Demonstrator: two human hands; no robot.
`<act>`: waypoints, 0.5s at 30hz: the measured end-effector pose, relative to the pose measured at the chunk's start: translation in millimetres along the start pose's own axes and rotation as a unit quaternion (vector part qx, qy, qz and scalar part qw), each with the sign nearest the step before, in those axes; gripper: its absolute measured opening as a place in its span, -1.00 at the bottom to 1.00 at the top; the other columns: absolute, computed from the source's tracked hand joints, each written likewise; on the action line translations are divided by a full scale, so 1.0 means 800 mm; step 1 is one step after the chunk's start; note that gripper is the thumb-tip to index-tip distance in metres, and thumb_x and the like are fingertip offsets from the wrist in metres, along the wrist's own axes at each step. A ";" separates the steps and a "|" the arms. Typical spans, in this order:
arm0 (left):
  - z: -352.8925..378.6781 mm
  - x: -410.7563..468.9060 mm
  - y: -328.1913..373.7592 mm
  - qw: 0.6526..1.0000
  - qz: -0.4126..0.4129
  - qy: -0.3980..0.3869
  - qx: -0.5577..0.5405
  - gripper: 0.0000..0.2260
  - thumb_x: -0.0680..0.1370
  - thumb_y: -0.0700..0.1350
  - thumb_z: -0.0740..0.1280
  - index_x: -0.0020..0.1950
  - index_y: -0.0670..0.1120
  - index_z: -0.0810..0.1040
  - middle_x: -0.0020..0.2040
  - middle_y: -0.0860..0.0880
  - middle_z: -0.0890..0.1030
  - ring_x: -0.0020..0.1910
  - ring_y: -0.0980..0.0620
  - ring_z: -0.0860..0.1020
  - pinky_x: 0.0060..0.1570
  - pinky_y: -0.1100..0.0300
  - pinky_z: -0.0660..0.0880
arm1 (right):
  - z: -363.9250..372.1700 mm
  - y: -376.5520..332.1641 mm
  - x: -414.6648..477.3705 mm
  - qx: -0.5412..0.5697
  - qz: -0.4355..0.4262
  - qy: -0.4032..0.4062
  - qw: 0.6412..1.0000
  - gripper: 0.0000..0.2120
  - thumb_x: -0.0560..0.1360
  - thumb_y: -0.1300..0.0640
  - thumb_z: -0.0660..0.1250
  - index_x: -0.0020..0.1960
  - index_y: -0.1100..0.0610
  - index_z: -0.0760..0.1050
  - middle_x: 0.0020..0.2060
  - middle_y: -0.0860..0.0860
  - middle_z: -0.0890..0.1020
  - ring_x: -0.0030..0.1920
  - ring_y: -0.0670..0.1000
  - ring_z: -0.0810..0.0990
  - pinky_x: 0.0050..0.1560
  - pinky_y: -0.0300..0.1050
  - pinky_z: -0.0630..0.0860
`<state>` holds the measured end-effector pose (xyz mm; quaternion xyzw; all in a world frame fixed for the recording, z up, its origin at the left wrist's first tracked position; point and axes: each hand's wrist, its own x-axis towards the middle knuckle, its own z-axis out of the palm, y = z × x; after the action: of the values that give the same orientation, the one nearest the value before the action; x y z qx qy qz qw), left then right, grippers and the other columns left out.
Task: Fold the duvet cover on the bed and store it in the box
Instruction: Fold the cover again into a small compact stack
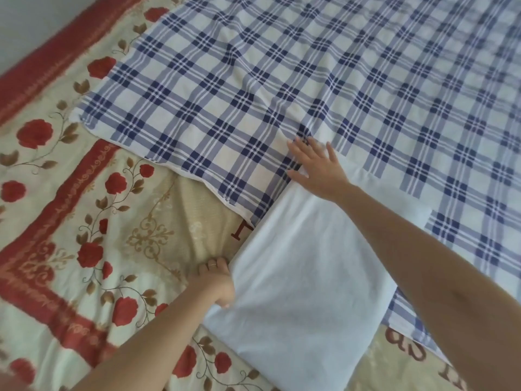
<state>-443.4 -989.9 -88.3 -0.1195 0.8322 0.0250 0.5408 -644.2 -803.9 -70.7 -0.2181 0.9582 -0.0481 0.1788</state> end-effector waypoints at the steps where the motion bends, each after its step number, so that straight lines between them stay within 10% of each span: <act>1: 0.005 -0.008 0.010 0.995 -0.021 0.097 -0.017 -0.34 0.49 -0.15 0.31 0.44 -0.21 -0.01 0.38 -0.17 0.21 0.35 -0.14 0.27 0.29 0.01 0.30 | 0.005 -0.015 -0.019 0.010 -0.033 0.046 0.998 -0.38 0.60 -0.24 -0.07 0.56 -0.05 -0.19 0.55 -0.07 -0.12 0.54 0.00 -0.20 0.50 0.11 -0.28; 3: 0.008 -0.029 0.037 0.943 0.012 0.325 -0.075 -0.36 0.43 -0.13 0.38 0.38 -0.21 0.12 0.29 -0.18 0.36 0.22 -0.14 0.40 0.16 0.00 0.39 | 0.016 -0.037 -0.071 0.062 -0.007 0.144 0.988 -0.42 0.62 -0.14 -0.05 0.56 0.00 -0.15 0.54 -0.07 -0.09 0.54 -0.02 -0.17 0.51 0.05 -0.28; 6: -0.013 -0.025 0.088 0.846 0.245 0.465 -0.090 -0.44 0.50 -0.07 0.31 0.46 -0.14 0.25 0.44 -0.17 0.31 0.43 -0.20 0.28 0.34 -0.14 0.29 | 0.046 -0.012 -0.140 0.089 0.131 0.184 0.970 -0.45 0.62 -0.04 -0.02 0.56 0.02 -0.06 0.55 -0.02 -0.03 0.54 0.03 -0.12 0.49 0.09 -0.30; 9: -0.071 0.018 0.140 0.811 0.380 0.441 0.054 -0.51 0.59 0.04 0.08 0.51 -0.05 0.21 0.55 -0.08 0.13 0.53 -0.15 0.05 0.43 -0.17 0.05 | 0.067 0.066 -0.173 -0.010 0.173 0.089 0.981 -0.45 0.58 -0.18 -0.20 0.54 -0.14 -0.19 0.55 -0.08 -0.09 0.54 0.09 -0.17 0.41 0.23 -0.41; 15: -0.158 0.115 0.220 0.843 0.341 0.410 0.075 -0.43 0.62 0.16 -0.02 0.56 0.05 -0.17 0.56 0.07 -0.23 0.52 0.03 -0.26 0.46 -0.13 -0.25 | 0.080 0.199 -0.178 0.134 0.298 0.065 0.943 -0.48 0.62 -0.20 -0.14 0.54 -0.15 -0.10 0.55 -0.10 -0.06 0.54 0.05 -0.12 0.51 0.13 -0.12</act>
<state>-631.8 -856.4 -134.8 0.2133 0.9656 0.0942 0.1148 -565.1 -599.5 -111.4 0.1066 0.9737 -0.1343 0.1503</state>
